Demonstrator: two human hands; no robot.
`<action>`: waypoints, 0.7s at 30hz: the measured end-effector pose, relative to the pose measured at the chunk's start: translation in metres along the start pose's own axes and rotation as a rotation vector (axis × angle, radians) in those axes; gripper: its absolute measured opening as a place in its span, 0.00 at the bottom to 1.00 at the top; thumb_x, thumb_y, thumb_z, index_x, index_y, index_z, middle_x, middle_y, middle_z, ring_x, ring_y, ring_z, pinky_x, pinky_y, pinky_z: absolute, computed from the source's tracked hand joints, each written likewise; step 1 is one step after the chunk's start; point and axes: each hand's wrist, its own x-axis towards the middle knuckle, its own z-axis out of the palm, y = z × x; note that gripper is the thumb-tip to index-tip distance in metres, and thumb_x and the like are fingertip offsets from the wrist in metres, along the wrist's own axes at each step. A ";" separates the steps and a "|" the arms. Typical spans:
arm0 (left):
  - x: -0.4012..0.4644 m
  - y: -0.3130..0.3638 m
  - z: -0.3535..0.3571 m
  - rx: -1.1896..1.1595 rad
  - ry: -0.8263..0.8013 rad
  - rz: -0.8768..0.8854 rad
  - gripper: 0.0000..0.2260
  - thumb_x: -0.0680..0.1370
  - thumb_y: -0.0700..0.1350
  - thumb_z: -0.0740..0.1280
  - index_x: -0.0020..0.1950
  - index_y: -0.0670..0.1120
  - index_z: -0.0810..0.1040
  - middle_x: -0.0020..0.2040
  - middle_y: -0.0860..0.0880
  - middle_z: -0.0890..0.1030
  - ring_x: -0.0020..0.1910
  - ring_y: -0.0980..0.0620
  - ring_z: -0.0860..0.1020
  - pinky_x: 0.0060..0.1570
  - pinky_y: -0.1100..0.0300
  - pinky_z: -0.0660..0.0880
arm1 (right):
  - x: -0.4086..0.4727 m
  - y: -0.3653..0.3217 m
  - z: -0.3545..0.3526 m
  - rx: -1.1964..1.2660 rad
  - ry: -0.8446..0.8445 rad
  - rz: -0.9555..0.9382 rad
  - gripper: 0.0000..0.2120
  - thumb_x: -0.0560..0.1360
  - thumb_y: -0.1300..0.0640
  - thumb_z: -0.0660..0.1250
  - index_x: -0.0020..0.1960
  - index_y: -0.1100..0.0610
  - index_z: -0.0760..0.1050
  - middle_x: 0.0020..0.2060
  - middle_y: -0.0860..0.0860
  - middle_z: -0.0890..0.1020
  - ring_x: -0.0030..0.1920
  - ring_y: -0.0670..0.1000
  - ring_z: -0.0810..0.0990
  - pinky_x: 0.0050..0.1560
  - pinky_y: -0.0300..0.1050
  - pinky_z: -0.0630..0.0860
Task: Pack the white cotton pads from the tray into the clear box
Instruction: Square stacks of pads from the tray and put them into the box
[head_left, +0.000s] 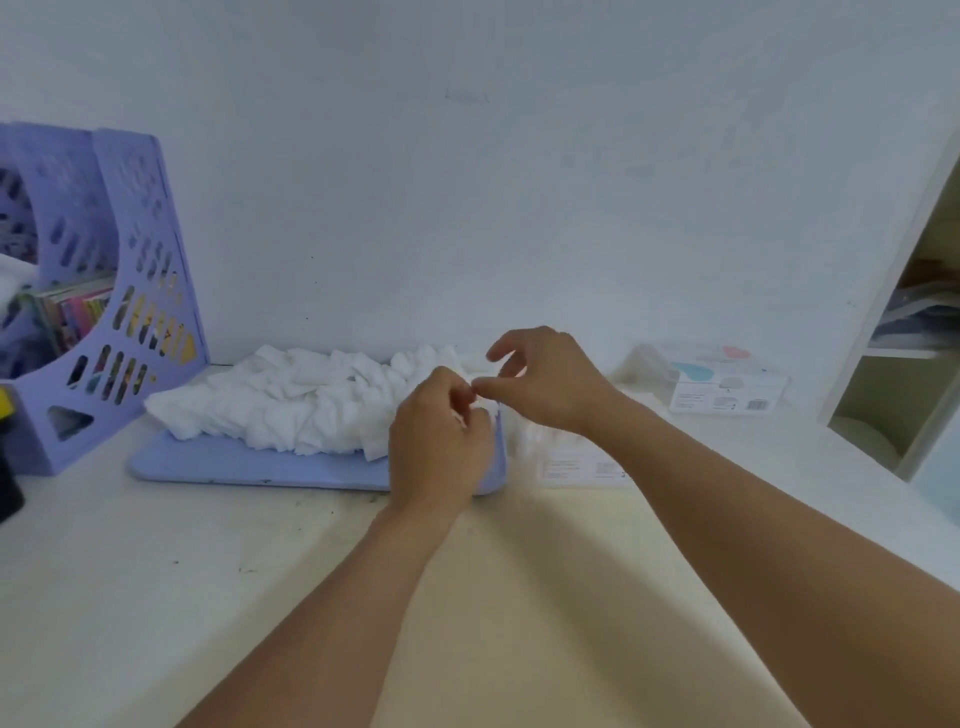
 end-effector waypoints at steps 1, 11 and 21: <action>0.007 -0.004 -0.008 0.055 0.050 -0.036 0.07 0.74 0.36 0.66 0.40 0.47 0.75 0.34 0.54 0.77 0.34 0.55 0.75 0.31 0.63 0.68 | 0.002 -0.009 0.007 -0.063 -0.062 -0.008 0.25 0.73 0.45 0.75 0.66 0.53 0.77 0.58 0.50 0.82 0.59 0.52 0.80 0.57 0.44 0.75; 0.030 -0.038 -0.056 0.108 0.174 -0.370 0.16 0.74 0.33 0.60 0.59 0.46 0.76 0.53 0.50 0.79 0.46 0.50 0.73 0.43 0.58 0.66 | 0.015 -0.031 0.080 -0.418 -0.079 0.068 0.40 0.65 0.28 0.73 0.67 0.51 0.69 0.62 0.54 0.66 0.49 0.59 0.77 0.45 0.49 0.69; 0.030 -0.036 -0.050 0.012 0.190 -0.364 0.15 0.74 0.32 0.59 0.55 0.46 0.77 0.49 0.52 0.79 0.44 0.53 0.74 0.35 0.66 0.64 | 0.009 -0.030 0.113 -0.586 0.091 0.037 0.16 0.76 0.50 0.67 0.61 0.56 0.70 0.63 0.55 0.67 0.42 0.57 0.69 0.31 0.47 0.58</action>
